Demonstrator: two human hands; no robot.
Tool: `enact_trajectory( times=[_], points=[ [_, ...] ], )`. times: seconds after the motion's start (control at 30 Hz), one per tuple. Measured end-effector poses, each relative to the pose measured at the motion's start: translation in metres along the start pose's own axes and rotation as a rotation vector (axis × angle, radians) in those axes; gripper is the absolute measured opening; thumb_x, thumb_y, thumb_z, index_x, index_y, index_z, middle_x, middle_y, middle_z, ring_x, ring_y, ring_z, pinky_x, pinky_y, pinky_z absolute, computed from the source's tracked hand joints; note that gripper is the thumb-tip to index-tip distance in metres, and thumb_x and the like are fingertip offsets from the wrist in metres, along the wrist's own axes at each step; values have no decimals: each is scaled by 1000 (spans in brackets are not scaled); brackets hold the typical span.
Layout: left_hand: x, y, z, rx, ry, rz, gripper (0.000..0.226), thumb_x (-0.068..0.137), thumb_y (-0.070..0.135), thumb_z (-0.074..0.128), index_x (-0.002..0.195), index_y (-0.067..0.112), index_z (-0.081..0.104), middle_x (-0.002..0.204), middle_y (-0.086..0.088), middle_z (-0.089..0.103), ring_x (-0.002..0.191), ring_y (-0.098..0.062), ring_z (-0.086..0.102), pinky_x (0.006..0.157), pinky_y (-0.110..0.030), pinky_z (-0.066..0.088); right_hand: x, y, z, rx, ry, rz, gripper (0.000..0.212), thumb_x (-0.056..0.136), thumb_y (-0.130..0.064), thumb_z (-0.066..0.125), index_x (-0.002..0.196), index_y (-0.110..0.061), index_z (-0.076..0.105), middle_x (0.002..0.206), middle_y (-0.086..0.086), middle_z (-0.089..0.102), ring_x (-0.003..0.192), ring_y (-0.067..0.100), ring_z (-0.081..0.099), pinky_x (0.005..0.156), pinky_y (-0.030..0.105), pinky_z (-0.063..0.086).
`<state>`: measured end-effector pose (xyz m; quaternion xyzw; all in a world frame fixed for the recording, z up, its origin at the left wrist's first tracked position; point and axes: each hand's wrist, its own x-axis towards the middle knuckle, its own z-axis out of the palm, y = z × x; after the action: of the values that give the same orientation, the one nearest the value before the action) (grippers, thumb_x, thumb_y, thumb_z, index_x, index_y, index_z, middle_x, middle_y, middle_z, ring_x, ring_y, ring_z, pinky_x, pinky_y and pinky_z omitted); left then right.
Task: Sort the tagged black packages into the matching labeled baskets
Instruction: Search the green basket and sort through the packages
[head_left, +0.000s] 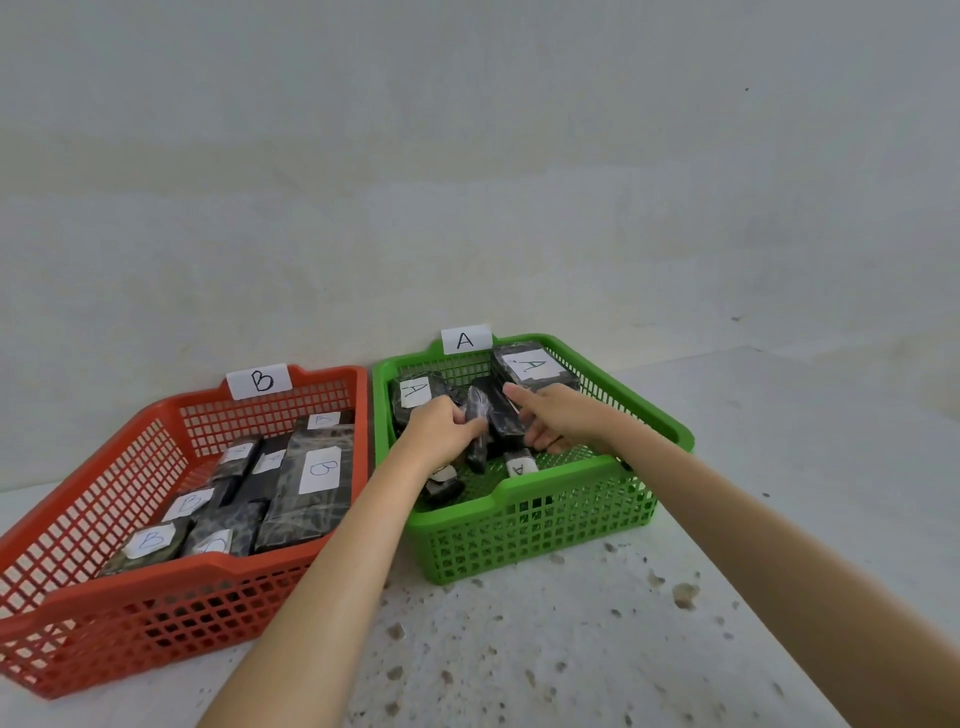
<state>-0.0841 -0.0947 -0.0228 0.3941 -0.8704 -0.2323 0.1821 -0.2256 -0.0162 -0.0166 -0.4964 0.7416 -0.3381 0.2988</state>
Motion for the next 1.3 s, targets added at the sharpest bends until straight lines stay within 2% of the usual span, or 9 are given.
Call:
enact_trajectory(
  times=[0.1, 0.23, 0.33, 0.53, 0.73, 0.87, 1.03, 1.23, 1.3],
  points=[
    [-2, 3, 0, -104, -17, 69, 22, 87, 28, 61, 73, 20, 47, 76, 2, 56, 66, -12, 54, 62, -25, 46, 6, -12, 3, 119, -210, -36, 43, 92, -42, 47, 97, -1, 58, 79, 10, 64, 69, 19, 60, 69, 27, 55],
    [-6, 7, -2, -192, -9, 21, 8, 86, 18, 52, 90, 16, 59, 93, -4, 61, 86, -20, 58, 79, -37, 49, 14, -23, 8, 73, -154, -34, 19, 94, -15, 50, 78, -6, 47, 81, 13, 58, 68, 20, 58, 76, 36, 55],
    [-5, 2, 0, 202, 82, -24, 23, 84, 13, 49, 99, 2, 62, 106, -16, 62, 98, -31, 58, 77, -38, 49, 16, -18, 10, 114, -144, -39, 24, 89, -15, 58, 72, -7, 43, 72, 7, 51, 63, 16, 55, 63, 26, 57],
    [-1, -3, 5, 648, -210, -140, 40, 89, 16, 53, 128, 7, 49, 140, -19, 37, 131, -35, 32, 103, -41, 38, 19, -10, 9, 164, -90, -23, 6, 90, -8, 56, 87, -3, 52, 78, 9, 59, 64, 17, 59, 67, 29, 55],
    [-1, -3, 6, 586, -150, -165, 28, 92, 4, 45, 119, -1, 50, 140, -23, 35, 132, -38, 30, 104, -41, 36, 22, -17, 16, -31, -198, -14, 14, 85, -9, 63, 92, 2, 58, 82, 15, 64, 65, 23, 63, 65, 28, 57],
    [-2, -1, 1, 448, 27, -137, 24, 87, -5, 45, 108, -7, 57, 126, -24, 48, 114, -39, 51, 90, -40, 46, 30, -29, 22, -162, -235, 9, 26, 85, -14, 64, 64, -1, 55, 68, 9, 70, 55, 13, 66, 44, 17, 51],
    [-4, 2, 3, 486, -76, -156, 15, 89, -3, 42, 80, -2, 54, 117, -20, 57, 93, -34, 61, 76, -37, 49, 28, -23, 28, -448, -241, -67, 36, 86, -31, 62, 95, 4, 65, 90, 17, 71, 73, 27, 71, 60, 25, 57],
    [-3, 0, 3, 589, -226, -114, 16, 89, 17, 51, 92, 3, 59, 110, -15, 62, 105, -31, 61, 82, -38, 50, 17, -24, 11, -751, 370, -131, 39, 89, -43, 47, 73, -8, 54, 67, 2, 55, 68, 21, 57, 60, 26, 42],
    [-4, 0, 3, 615, -258, -107, 31, 86, 32, 59, 103, 6, 59, 108, -11, 63, 105, -28, 61, 83, -36, 49, 9, -19, 5, -923, 341, 47, 40, 87, -50, 49, 87, -10, 54, 78, 3, 58, 77, 22, 55, 65, 28, 44]
  ],
)
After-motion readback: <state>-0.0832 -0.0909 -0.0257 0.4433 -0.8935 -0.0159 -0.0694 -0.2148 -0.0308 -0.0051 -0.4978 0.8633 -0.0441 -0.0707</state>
